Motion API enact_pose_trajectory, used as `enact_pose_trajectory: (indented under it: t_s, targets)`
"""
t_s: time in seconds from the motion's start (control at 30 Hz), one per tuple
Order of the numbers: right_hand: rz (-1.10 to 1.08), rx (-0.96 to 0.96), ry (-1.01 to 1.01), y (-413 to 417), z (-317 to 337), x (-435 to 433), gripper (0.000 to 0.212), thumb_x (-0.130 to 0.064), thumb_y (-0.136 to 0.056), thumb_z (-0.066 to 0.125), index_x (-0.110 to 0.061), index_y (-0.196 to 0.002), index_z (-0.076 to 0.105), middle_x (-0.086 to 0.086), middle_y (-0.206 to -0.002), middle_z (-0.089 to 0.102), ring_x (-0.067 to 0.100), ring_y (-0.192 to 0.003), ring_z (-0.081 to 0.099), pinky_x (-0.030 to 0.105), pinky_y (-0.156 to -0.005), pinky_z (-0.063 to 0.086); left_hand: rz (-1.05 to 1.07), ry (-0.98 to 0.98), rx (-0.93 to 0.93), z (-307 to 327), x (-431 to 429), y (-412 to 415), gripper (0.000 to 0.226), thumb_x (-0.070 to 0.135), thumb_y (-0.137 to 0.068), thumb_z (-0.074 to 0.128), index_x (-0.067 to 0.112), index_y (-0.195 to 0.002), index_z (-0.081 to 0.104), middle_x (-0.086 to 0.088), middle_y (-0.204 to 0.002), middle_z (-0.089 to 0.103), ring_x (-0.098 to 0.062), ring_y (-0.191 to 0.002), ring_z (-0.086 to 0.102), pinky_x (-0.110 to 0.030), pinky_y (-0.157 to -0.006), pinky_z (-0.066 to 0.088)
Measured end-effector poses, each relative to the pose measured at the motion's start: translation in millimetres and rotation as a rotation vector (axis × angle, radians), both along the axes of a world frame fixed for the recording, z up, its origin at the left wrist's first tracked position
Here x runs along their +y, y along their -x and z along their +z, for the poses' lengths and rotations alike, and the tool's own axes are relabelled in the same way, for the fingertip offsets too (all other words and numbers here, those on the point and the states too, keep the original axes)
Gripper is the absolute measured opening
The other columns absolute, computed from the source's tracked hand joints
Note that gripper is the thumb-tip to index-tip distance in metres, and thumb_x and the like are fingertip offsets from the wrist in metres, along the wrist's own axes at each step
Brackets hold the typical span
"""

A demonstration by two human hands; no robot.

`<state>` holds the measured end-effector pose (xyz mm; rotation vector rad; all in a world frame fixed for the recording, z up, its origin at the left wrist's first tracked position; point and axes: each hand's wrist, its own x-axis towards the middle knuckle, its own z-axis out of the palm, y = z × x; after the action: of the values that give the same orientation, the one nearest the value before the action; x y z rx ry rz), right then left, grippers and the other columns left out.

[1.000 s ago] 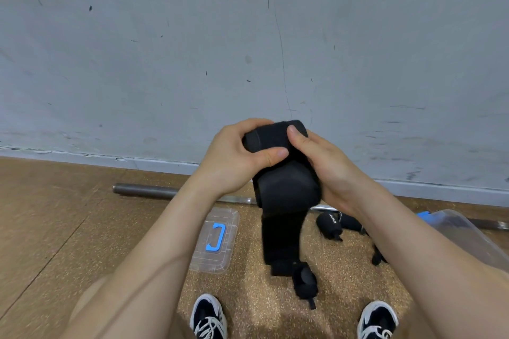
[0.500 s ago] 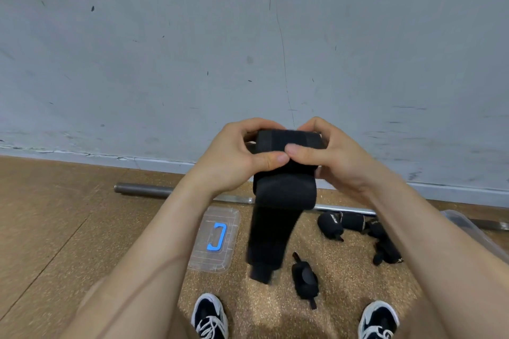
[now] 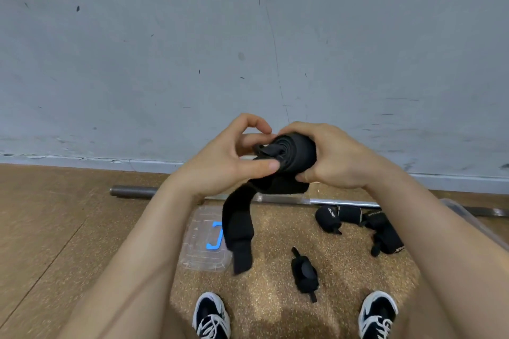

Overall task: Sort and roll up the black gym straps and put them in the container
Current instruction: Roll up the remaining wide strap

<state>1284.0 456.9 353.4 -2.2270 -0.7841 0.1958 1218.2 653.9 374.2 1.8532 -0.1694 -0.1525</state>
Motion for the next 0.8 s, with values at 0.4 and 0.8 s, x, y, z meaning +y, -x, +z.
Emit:
enact_pose_trajectory:
  t_s: [0.4, 0.8]
  targets:
    - [-0.105, 0.072, -0.183, 4, 1, 3, 0.058, 0.005, -0.059, 0.079, -0.029, -0.103, 0.065, -0.004, -0.097, 0.07, 0.017, -0.093, 0.067, 0.043, -0.085, 0.057, 0.167, -0.234, 0.148, -38, -2, -14, 0.019, 0.02, -0.086, 0.074, 0.025, -0.104, 0.069, 0.005, -0.092, 0.076, -0.006, -0.085, 0.071, -0.022, -0.081, 0.053]
    - [-0.297, -0.035, -0.227, 21, -5, 17, 0.048, 0.003, -0.065, 0.071, -0.024, -0.105, 0.067, -0.005, -0.092, 0.068, 0.018, -0.088, 0.062, 0.032, -0.074, 0.054, 0.673, 0.149, 0.495, -74, -10, -18, 0.046, 0.008, -0.098, 0.035, 0.035, -0.134, 0.041, -0.006, -0.116, 0.054, -0.021, -0.091, 0.051, -0.047, -0.078, 0.05]
